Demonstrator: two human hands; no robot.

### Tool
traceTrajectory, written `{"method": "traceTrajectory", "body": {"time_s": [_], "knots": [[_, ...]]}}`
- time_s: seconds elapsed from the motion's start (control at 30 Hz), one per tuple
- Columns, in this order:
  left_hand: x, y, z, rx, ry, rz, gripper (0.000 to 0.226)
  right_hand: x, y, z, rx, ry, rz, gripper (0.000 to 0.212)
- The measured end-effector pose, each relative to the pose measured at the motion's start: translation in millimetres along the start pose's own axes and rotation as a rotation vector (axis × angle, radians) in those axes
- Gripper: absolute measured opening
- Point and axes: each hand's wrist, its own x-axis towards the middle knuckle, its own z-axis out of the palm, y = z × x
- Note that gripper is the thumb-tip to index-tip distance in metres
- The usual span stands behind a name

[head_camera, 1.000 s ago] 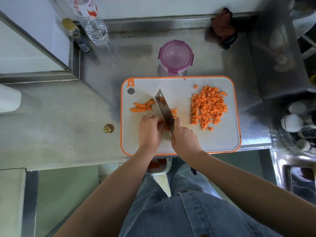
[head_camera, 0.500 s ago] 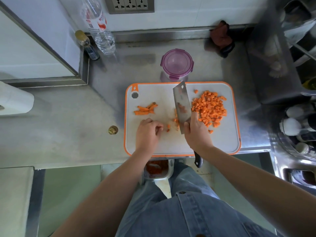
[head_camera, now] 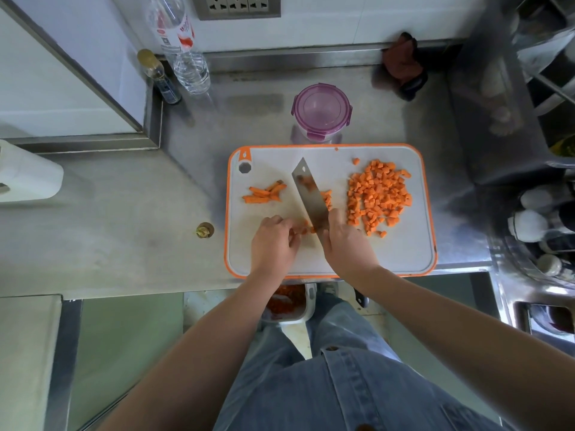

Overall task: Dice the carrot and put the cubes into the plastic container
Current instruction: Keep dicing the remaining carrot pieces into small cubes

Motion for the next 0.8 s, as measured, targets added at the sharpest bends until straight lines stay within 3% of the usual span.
{"method": "traceTrajectory", "body": {"time_s": [0.2, 0.37, 0.57, 0.8], "knots": [[2, 0, 4, 0.021, -0.039, -0.016, 0.016, 3, -6, 7, -0.048, -0.031, 0.041, 0.023], [2, 6, 4, 0.032, -0.092, 0.109, 0.018, 5, -5, 8, -0.072, -0.026, 0.06, 0.027], [-1, 8, 4, 0.066, -0.132, 0.167, 0.022, 9, 8, -3, 0.202, 0.086, 0.09, 0.011], [0, 1, -4, -0.107, 0.052, -0.102, 0.01, -5, 0, -2, 0.315, -0.01, 0.005, 0.02]]}}
